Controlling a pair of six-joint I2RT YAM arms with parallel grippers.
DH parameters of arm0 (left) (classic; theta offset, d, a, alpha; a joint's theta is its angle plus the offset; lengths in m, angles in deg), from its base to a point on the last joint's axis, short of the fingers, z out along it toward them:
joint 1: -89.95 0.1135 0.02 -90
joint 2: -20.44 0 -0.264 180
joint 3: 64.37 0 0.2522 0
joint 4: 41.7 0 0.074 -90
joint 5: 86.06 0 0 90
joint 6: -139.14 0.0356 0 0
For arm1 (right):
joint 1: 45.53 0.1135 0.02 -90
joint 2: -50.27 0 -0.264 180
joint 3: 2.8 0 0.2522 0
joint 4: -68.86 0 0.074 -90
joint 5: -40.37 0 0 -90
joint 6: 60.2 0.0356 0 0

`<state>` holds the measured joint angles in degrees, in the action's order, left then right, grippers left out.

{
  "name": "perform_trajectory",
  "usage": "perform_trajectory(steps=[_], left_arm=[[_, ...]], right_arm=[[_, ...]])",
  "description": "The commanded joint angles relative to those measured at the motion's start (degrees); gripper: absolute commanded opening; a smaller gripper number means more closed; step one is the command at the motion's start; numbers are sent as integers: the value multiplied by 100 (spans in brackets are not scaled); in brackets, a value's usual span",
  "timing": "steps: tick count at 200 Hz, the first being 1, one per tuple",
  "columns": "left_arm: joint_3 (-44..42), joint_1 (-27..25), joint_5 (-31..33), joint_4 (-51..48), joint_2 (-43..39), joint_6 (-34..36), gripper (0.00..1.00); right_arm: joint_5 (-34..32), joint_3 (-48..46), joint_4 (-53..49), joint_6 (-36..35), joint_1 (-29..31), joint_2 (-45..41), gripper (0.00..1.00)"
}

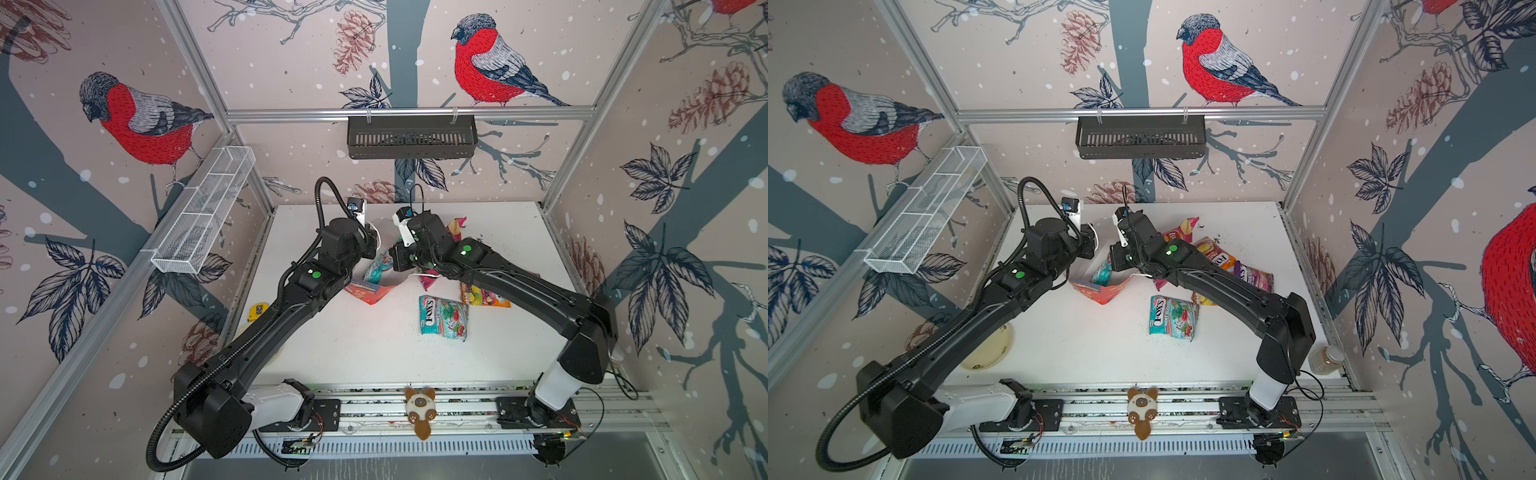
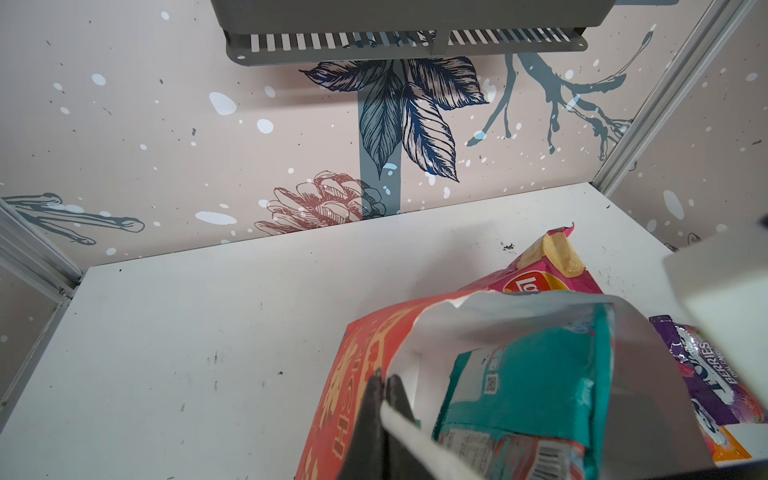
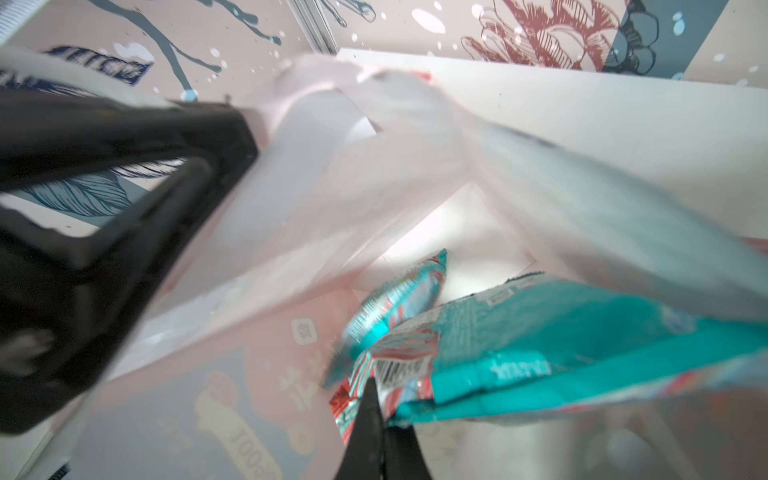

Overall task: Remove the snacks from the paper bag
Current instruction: 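Close the right gripper on a teal Fox's packet inside the bag, then lift the teal packet up out of the bag with the right gripper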

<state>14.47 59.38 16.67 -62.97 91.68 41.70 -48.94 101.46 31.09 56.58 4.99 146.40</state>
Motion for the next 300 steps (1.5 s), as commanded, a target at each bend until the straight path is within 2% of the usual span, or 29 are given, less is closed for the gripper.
perform_trajectory(steps=[1, 89, 161, 263, 300], left_arm=[[88, 30, 177, 65, 18, 40, 0], [331, 155, 498, -255, 52, 251, 0], [384, 269, 441, -317, 25, 348, 0], [242, 360, 456, -381, -101, 315, 0], [242, 527, 513, -473, -195, 412, 0]], right_arm=[[-18, -84, 505, -182, -12, -163, 0], [596, -147, 915, -548, 22, -437, 0], [901, -293, 1270, -803, 71, -743, 0], [1154, -384, 2258, -720, 8, -1107, 0], [1063, -408, 2489, -757, -101, -1532, 0]])
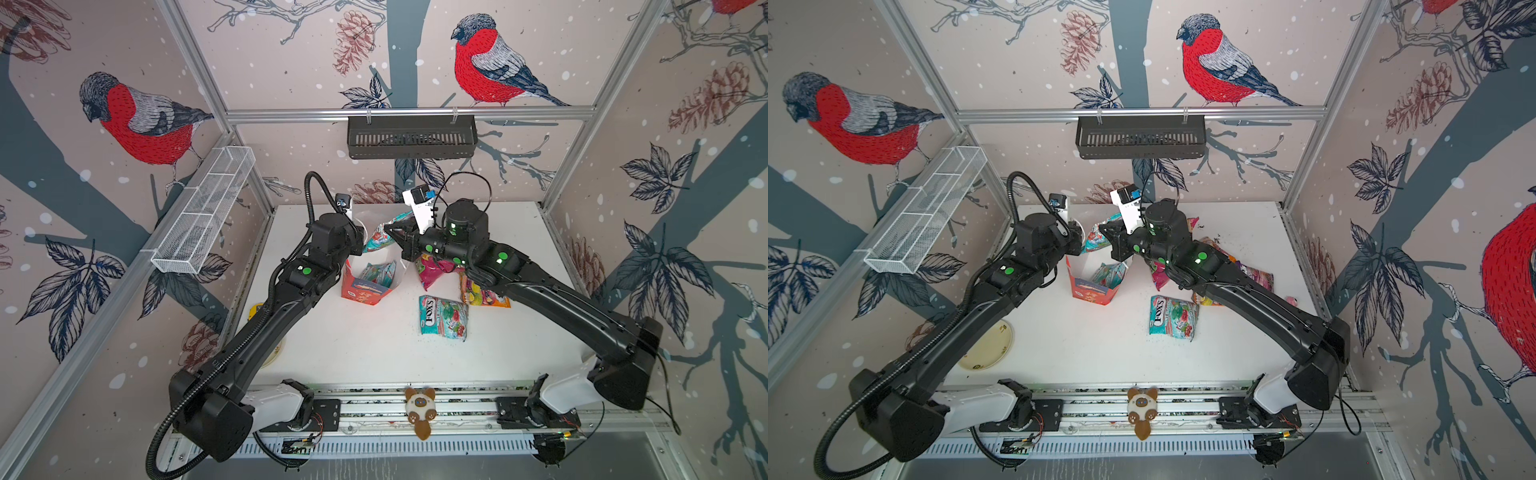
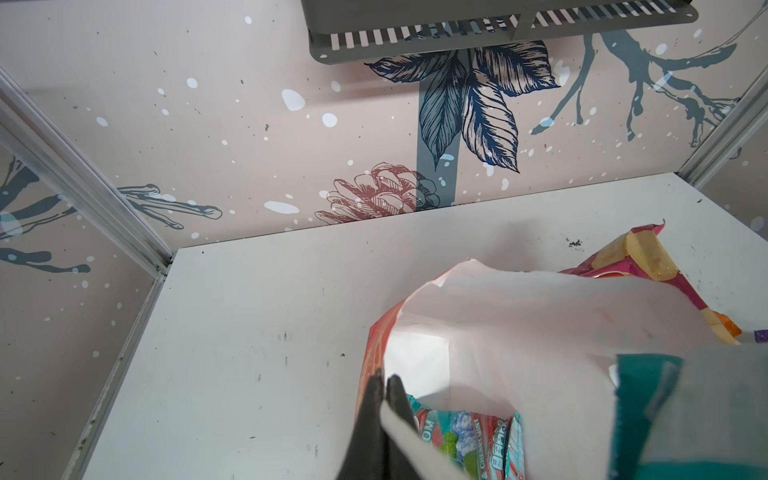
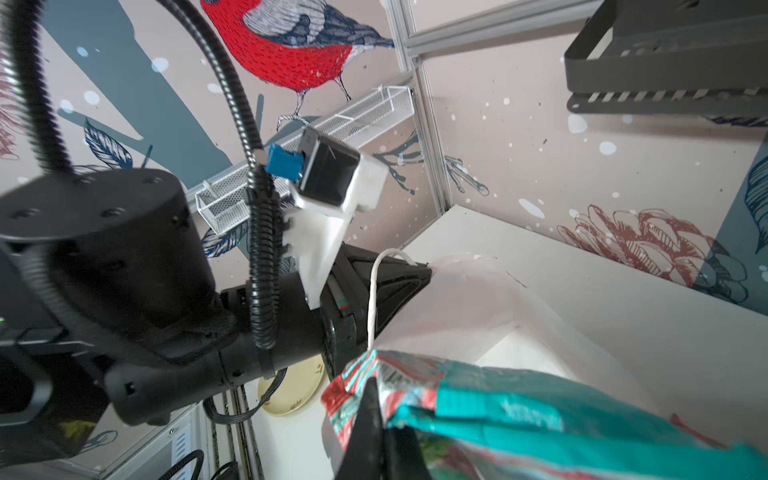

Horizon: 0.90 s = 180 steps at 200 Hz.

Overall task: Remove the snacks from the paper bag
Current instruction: 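Lift the teal packet up out of the bag with the right gripper, then carry the teal packet toward the pink Lay's packet and lower it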

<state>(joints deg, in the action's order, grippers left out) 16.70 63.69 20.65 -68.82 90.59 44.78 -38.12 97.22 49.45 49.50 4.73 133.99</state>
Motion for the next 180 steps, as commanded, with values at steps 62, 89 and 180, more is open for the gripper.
perform_trajectory(steps=[62, 89, 180], left_arm=[[105, 279, 98, 121, -194, 529, 0], [216, 393, -45, 77, -129, 657, 0], [405, 587, -292, -336, -127, 710, 0]], right_arm=[[-793, -153, 287, 27, -604, -1031, 0], [-1179, -154, -348, 87, -837, -959, 0], [-1427, -1, -1632, -91, -895, 462, 0]])
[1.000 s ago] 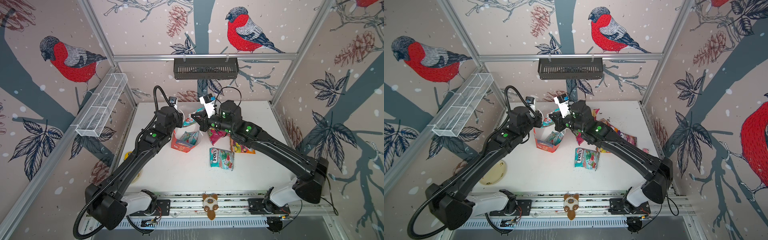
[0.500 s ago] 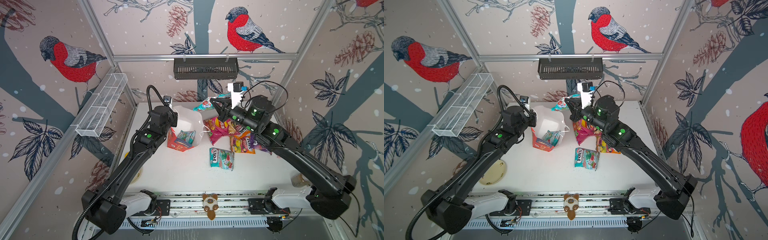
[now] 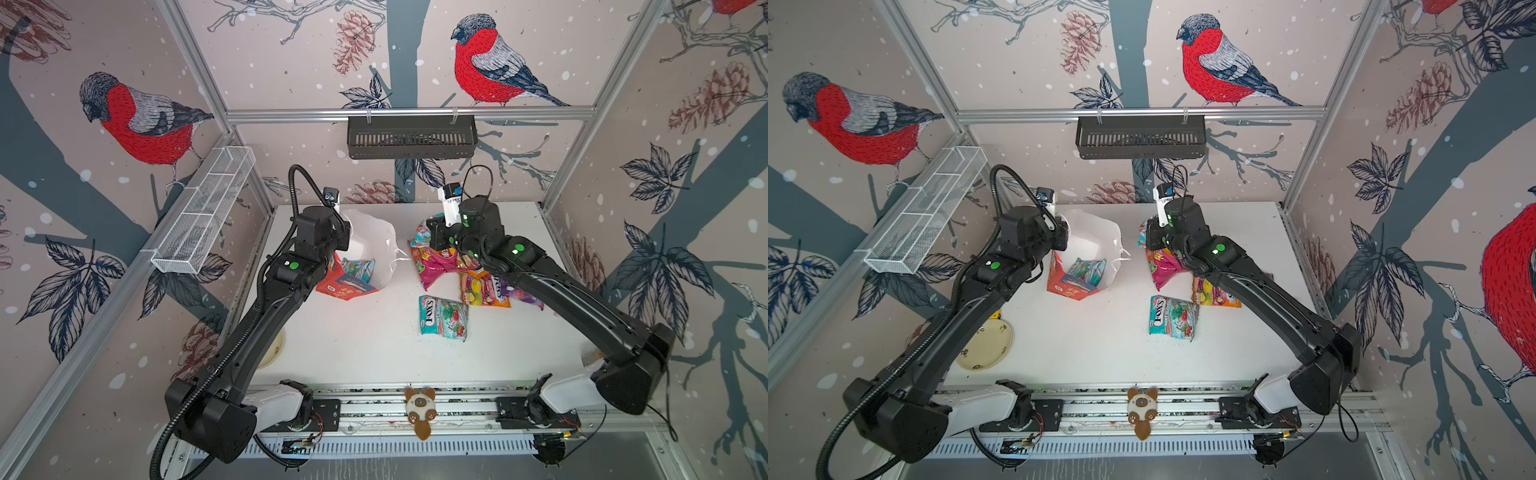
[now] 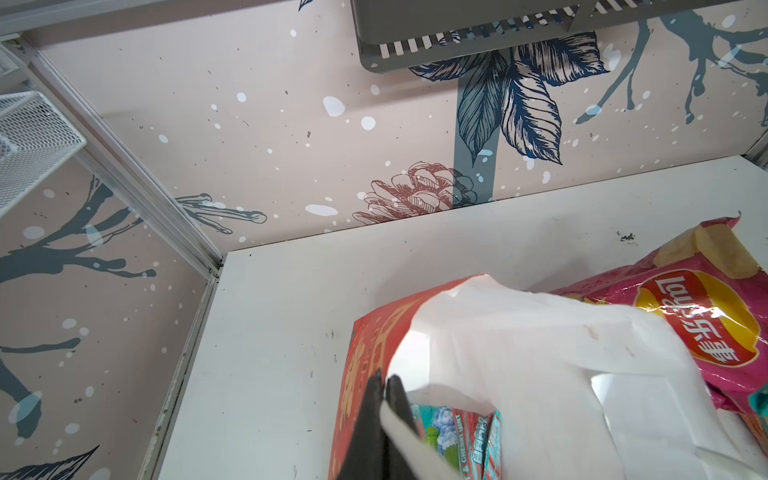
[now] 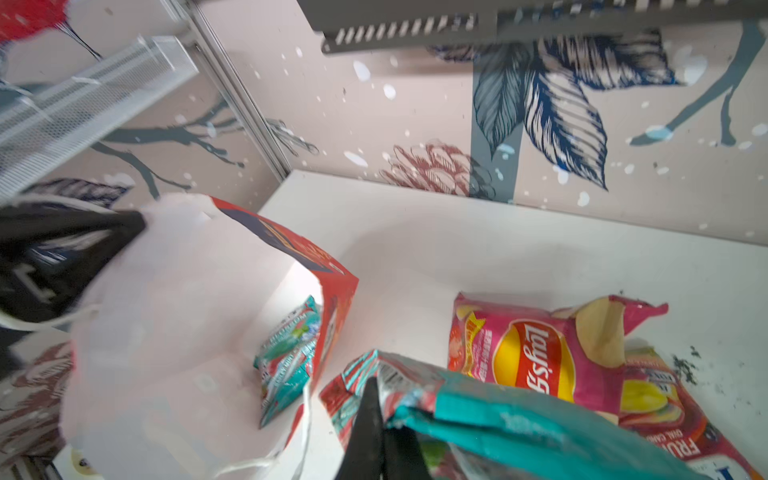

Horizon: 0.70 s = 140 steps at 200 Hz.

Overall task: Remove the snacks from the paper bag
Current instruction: 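Carry the teal packet toward the pink Lay's packet and lower it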

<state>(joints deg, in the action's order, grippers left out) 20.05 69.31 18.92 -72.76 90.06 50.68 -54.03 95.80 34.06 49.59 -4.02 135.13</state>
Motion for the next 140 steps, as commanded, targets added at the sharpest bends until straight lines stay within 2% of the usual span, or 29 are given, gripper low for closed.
perform_trajectory(steps=[1, 61, 140], left_arm=[[75, 25, -128, 59, -78, 128, 0], [-25, 34, -288, 131, -214, 197, 0], [-65, 42, -286, 225, -171, 241, 0]], right_arm=[[183, 144, -93, -104, -21, 374, 0], [717, 725, 54, -305, -98, 1725, 0], [2015, 2415, 11, -264, -199, 3668, 0]])
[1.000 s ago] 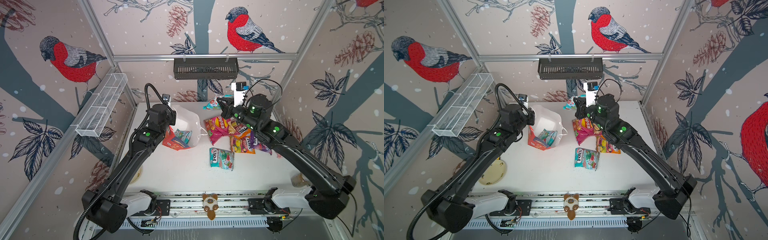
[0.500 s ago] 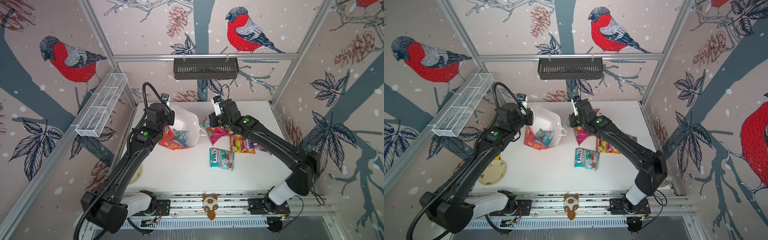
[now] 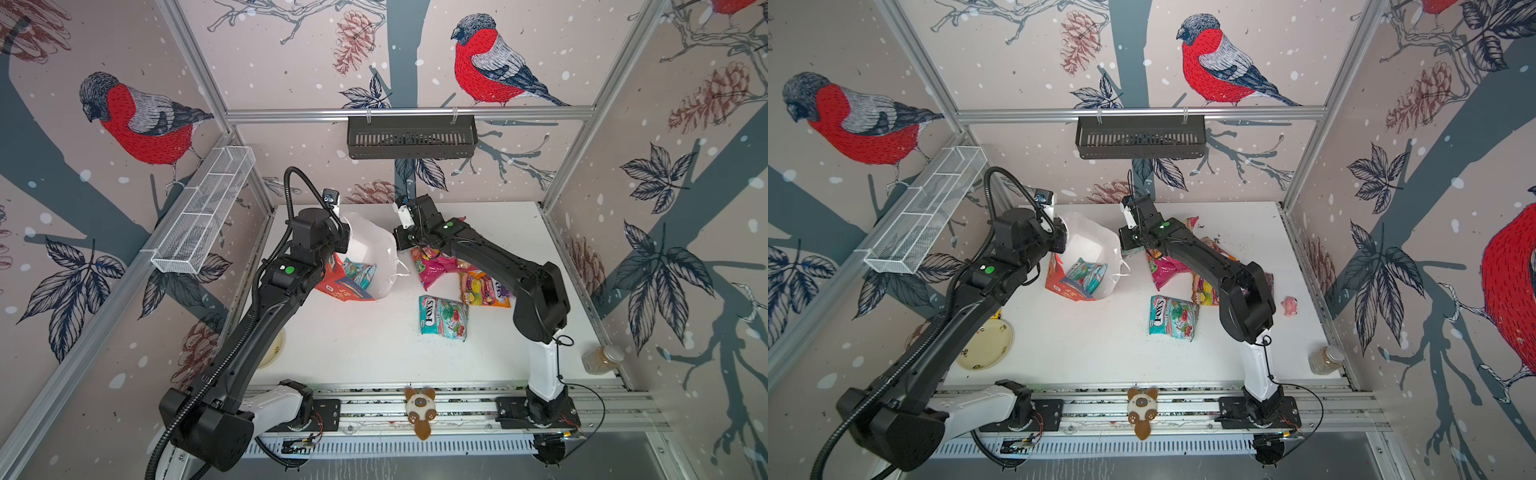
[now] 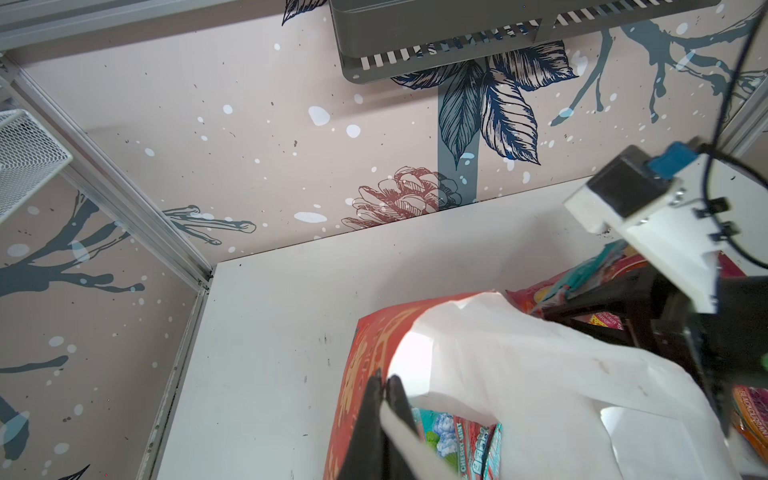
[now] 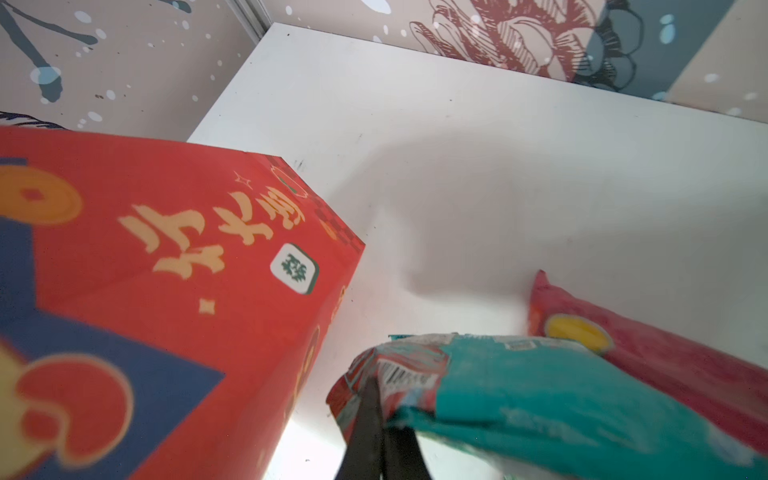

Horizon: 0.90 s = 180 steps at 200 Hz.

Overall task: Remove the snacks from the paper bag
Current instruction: 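Carry the teal packet toward the pink Lay's packet and lower it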

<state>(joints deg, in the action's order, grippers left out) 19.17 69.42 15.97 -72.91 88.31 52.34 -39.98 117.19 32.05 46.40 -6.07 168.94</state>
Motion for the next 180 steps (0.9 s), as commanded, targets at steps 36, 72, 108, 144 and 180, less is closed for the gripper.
perform_trajectory(steps=[36, 72, 108, 144, 180], left_arm=[[5, 32, 21, 235, 3, 93, 0], [-6, 50, -3, 264, 37, 126, 0], [4, 67, -65, 286, 84, 163, 0], [21, 83, -134, 295, 98, 172, 0], [-16, 80, -166, 291, 78, 153, 0]], right_arm=[[827, 70, 248, 191, -25, 567, 0], [791, -551, 148, 344, -66, 403, 0], [523, -1116, 180, 347, -58, -74, 0], [236, -1164, 4, 294, 30, -596, 0], [136, -980, -568, 525, 48, -815, 0]])
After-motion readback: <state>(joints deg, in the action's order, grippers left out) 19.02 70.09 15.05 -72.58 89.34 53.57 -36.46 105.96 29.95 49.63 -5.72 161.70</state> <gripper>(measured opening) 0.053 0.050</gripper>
